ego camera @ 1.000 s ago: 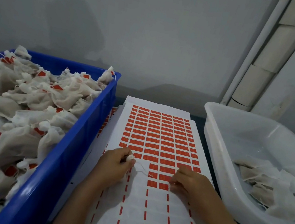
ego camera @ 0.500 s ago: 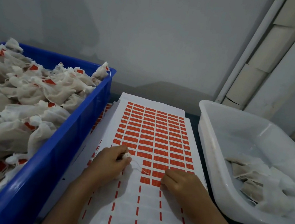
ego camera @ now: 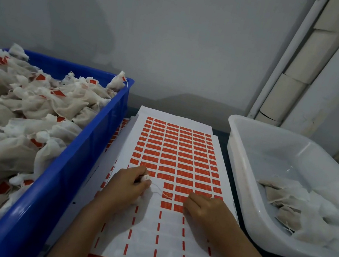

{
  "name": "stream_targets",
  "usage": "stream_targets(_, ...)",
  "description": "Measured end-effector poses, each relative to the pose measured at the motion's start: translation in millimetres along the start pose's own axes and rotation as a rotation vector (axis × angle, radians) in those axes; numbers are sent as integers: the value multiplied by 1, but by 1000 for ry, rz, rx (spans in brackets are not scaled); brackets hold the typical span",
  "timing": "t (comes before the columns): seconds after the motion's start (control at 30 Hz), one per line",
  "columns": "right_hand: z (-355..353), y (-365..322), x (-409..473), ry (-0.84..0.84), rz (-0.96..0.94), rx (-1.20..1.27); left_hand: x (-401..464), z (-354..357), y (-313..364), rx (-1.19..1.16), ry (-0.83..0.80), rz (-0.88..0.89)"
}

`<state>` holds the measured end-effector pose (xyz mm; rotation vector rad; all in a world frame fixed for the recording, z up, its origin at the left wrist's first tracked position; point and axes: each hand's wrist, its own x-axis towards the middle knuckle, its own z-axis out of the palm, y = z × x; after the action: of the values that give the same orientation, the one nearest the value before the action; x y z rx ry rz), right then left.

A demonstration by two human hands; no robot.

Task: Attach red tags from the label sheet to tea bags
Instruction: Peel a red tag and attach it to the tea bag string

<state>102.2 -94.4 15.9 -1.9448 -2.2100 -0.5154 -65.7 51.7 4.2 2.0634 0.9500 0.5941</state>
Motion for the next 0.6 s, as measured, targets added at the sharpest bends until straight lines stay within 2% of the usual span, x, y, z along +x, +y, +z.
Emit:
stream_targets(0.17, -6, 8, 4, 27, -95, -56, 0, 1, 0, 3, 8, -8)
stream_targets(0.6, -3, 7, 5, 66, -91, -50, -1, 1, -1, -5, -6, 0)
